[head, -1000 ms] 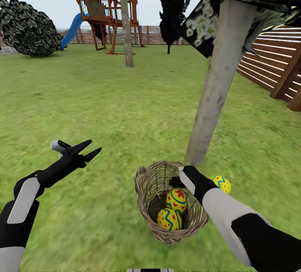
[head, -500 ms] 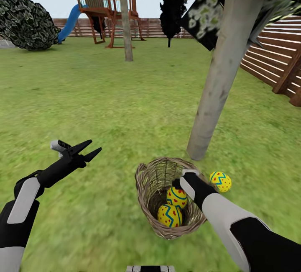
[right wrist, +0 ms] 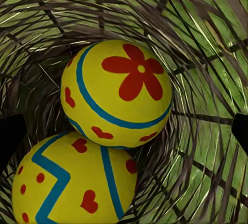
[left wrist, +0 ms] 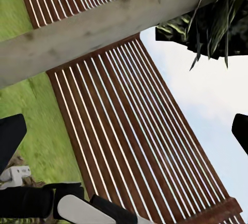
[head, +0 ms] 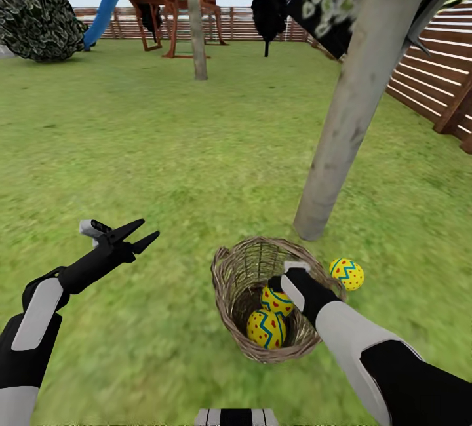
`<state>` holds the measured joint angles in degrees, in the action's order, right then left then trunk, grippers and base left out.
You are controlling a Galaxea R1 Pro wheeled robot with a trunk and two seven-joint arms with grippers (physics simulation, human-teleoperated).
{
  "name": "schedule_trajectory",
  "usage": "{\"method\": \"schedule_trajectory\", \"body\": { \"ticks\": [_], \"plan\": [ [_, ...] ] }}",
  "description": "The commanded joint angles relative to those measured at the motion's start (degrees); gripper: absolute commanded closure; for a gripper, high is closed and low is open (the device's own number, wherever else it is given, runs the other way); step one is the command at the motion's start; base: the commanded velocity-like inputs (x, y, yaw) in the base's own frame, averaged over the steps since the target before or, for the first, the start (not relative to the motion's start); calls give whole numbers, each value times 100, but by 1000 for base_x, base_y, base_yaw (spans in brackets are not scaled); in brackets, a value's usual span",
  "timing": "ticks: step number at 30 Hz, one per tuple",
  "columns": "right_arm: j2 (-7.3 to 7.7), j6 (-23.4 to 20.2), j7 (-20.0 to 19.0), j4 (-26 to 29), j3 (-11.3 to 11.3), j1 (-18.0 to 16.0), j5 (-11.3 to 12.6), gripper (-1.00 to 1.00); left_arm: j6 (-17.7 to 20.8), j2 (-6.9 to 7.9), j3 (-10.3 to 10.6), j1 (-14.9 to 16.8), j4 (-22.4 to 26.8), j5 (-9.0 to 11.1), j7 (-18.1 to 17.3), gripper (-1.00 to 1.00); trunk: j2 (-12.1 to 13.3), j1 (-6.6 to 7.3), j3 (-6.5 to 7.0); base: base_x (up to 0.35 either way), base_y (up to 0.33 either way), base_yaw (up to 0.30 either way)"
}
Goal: Take the three Easter eggs out of the wicker basket on the lawn in the garden, then place them on the lawn next to a single tree (choose any tree) so that all three eggs are next to the same tree and none are left in the basket.
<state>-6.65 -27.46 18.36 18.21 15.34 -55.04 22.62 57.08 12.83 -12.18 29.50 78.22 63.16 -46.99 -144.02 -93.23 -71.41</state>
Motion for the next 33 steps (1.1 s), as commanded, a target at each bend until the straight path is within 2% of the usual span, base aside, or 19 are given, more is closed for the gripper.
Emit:
{"method": "schedule_trajectory", "body": {
  "ticks": [1,13,23,28,33],
  "plan": [
    [-13,-25,47,9,48,-7,58,-100,22,0,-3,3,-1,-6,-21,-100,-4,-1,-27,0,0,0],
    [-50,-35,50,-55,31,-45,84,-100,22,0,-3,3,-8,-15,-19,-100,-20,-32,-293,0,0,0],
    [-21,-24,48,12,31,-108,52,-100,16,0,-3,3,-9,-15,-12,-100,-33,-58,-515,0,0,0],
    [-1,238,59,11,35,-188,42,-100,14,0,-3,3,-9,-15,-12,-100,-40,-71,-625,0,0,0],
    [5,325,55,15,37,-215,40,-100,14,-1,-3,3,-9,-15,-12,-100,-40,-71,-625,0,0,0]
  ]
}}
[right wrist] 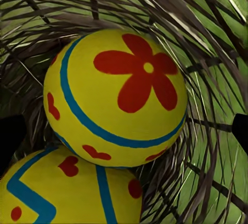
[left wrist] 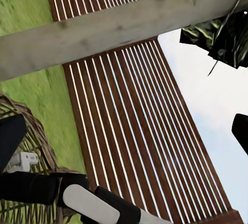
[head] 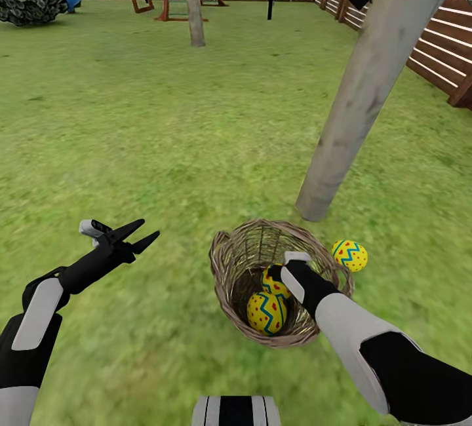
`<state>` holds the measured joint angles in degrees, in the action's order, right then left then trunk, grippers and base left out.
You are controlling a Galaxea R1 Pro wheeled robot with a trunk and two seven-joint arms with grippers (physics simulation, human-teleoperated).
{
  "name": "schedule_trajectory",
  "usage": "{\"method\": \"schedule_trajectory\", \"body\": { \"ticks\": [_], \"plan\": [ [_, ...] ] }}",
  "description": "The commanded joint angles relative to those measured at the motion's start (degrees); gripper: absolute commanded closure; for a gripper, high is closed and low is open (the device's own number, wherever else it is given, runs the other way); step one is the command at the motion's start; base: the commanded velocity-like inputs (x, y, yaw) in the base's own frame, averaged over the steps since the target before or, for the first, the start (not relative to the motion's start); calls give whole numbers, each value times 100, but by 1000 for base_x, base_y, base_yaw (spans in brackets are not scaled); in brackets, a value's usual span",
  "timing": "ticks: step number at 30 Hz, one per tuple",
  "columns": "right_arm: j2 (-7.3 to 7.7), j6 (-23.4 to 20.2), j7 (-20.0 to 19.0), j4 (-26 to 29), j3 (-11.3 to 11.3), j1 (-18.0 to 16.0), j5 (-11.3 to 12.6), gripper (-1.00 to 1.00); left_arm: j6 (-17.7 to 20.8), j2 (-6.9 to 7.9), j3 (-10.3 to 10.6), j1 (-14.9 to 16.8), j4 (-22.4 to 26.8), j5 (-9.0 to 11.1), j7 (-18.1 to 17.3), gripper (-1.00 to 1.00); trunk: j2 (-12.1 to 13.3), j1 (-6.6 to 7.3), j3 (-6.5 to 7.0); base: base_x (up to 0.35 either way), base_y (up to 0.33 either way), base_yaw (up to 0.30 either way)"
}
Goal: Take the three Easter eggs out of the wicker basket on the lawn in the garden, then place them on the lawn next to a single tree (choose any tree) so that all three eggs are next to the same tree and none are left in the basket.
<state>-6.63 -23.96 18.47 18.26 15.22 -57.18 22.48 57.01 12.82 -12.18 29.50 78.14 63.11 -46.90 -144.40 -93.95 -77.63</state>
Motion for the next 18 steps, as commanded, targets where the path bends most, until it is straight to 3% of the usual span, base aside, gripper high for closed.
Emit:
{"method": "schedule_trajectory", "body": {
  "ticks": [1,18],
  "plan": [
    [4,-17,43,14,49,-3,55,-100,21,1,-4,3,-1,-9,-20,-100,-3,-2,-26,0,0,0],
    [4,-5,46,330,44,-4,59,-100,21,1,-4,3,-1,-9,-20,-100,-26,-45,-403,0,0,0]
  ]
}}
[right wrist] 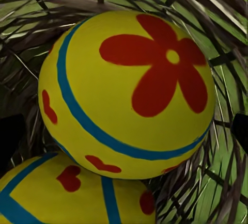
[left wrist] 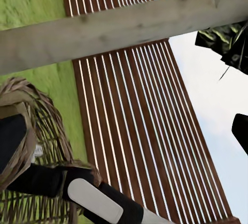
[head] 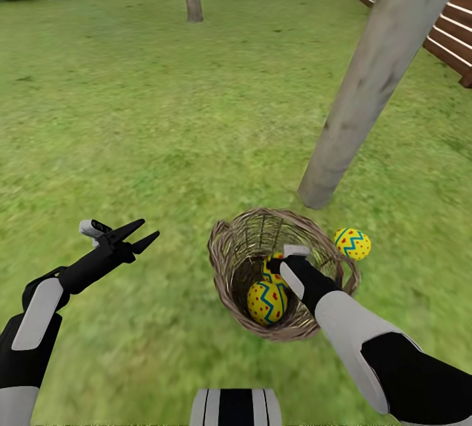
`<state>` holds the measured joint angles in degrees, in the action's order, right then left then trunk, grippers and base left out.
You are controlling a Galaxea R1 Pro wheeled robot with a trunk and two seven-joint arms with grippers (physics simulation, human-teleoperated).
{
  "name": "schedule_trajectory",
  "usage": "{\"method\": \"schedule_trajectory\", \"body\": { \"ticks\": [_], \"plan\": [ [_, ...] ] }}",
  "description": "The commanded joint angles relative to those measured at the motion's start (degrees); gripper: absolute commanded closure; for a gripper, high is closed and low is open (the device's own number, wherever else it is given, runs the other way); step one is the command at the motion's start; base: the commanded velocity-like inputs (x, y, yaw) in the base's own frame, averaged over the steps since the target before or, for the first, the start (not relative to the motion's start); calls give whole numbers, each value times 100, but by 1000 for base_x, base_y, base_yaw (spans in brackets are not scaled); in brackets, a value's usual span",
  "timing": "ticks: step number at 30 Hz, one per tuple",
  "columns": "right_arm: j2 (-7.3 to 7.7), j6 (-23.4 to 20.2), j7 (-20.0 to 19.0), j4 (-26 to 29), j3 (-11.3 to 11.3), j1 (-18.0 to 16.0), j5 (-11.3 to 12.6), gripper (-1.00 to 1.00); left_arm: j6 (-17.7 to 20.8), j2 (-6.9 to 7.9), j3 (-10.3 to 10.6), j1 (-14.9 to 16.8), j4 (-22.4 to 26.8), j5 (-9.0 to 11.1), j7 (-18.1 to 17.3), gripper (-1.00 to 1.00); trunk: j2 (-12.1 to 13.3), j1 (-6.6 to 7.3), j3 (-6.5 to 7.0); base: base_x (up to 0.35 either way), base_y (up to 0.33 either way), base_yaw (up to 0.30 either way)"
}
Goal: Take the three Easter eggs out of the wicker basket on the lawn in the garden, then place them on the lawn next to a single tree (choose any tree) so that all three eggs are next to the same tree and none are left in the basket.
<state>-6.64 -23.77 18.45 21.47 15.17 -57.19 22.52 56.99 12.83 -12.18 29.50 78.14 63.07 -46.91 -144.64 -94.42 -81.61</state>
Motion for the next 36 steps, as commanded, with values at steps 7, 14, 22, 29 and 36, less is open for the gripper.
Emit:
{"method": "schedule_trajectory", "body": {
  "ticks": [7,14,22,29,36],
  "plan": [
    [4,-31,65,7,47,-3,59,-100,22,0,-4,3,-1,-6,-20,-100,-11,-17,-159,0,0,0],
    [-5,-23,37,38,59,-3,57,-100,22,0,-4,3,-3,-6,-20,-100,-14,-22,-204,0,0,0],
    [-1,-4,39,526,73,6,14,-100,22,0,-4,3,-2,-6,-20,-100,-15,-24,-226,0,0,0],
    [2,209,44,475,73,6,20,-100,21,-3,-4,3,-7,-6,-20,-100,-19,-32,-292,0,0,0],
    [-4,224,87,462,65,6,55,-100,21,-3,-4,3,-9,-9,-20,-100,-24,-42,-381,0,0,0]
  ]
}}
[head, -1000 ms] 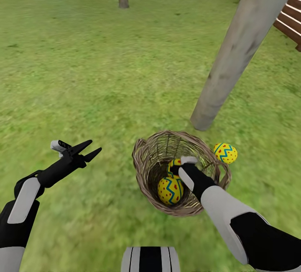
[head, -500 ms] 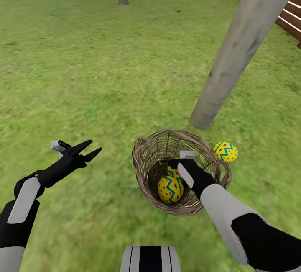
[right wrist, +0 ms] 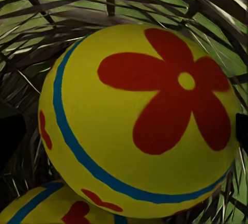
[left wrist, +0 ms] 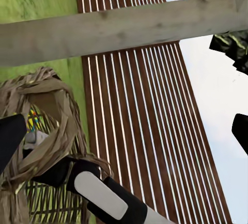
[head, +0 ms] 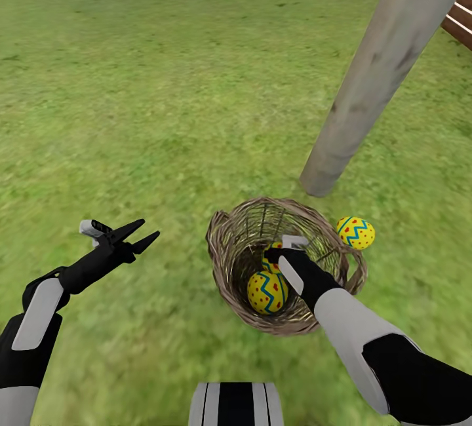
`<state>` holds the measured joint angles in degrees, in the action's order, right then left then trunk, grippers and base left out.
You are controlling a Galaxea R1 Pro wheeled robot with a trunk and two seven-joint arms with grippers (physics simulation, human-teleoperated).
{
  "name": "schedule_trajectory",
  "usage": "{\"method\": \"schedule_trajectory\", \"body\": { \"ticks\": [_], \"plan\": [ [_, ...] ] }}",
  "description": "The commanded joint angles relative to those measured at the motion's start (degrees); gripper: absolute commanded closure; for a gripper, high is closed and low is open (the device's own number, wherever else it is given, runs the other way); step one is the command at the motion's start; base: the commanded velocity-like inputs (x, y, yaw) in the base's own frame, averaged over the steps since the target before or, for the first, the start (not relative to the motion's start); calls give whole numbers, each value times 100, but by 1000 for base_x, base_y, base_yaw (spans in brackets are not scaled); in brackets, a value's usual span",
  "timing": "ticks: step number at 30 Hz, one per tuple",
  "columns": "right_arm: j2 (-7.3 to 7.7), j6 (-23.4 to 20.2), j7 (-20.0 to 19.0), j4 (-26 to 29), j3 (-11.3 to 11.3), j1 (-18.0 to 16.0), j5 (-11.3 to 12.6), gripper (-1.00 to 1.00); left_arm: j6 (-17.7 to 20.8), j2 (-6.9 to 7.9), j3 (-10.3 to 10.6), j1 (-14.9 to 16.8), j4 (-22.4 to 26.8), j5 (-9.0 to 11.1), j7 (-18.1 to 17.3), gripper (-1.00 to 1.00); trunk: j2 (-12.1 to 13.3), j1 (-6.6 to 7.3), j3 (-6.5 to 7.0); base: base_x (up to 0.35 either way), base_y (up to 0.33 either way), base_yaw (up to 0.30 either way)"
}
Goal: Take the three Easter eggs out of the wicker basket on the lawn in the garden, then place them on the lawn next to a single tree (choose any tree) so that all three eggs are next to the same tree and none are left in the basket.
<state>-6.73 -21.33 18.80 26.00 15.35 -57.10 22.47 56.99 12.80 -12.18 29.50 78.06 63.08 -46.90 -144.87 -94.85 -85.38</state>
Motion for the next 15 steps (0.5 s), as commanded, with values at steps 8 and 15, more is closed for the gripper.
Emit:
{"method": "schedule_trajectory", "body": {
  "ticks": [8,15],
  "plan": [
    [3,-29,49,2,45,-3,72,-100,18,-3,-8,3,-39,0,-20,-100,-5,-7,-70,0,0,0],
    [9,-38,45,2,38,-3,82,100,14,-5,-6,3,-39,4,-20,-100,-11,-17,-159,0,0,0]
  ]
}}
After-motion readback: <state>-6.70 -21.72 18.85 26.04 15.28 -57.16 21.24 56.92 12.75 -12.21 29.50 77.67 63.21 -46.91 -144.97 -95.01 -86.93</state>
